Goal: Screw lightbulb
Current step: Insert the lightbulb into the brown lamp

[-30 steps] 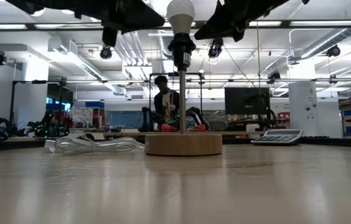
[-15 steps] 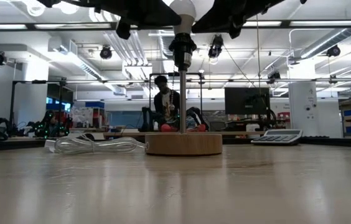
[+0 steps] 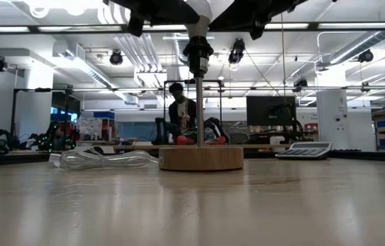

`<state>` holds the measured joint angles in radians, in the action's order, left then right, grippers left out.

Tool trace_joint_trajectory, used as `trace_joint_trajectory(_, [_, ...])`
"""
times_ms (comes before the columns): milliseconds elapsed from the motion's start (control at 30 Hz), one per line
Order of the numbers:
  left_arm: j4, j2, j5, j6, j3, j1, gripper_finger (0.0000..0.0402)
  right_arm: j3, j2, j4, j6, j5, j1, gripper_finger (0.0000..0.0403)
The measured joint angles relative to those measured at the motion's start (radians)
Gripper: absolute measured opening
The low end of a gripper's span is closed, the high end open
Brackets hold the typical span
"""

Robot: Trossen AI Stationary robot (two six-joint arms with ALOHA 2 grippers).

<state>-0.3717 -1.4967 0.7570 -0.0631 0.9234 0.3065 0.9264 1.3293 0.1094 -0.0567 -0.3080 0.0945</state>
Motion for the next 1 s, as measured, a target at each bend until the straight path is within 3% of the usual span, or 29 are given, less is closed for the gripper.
trace_joint_trajectory(133, [0.096, 0.048, 0.001, -0.029, 0.000, 0.030, 0.0000, 0.000, 0.000, 0.000, 0.001, -0.038, 0.000, 0.0000])
trace_joint_trajectory(233, [0.159, 0.073, 0.068, -0.064, 0.000, 0.033, 0.0000, 0.000, 0.000, 0.001, -0.007, -0.062, -0.001, 0.0000])
trace_joint_trajectory(1000, [0.158, 0.074, 0.047, -0.051, -0.002, -0.036, 0.0000, -0.002, 0.000, 0.016, -0.017, -0.005, 0.007, 0.0000])
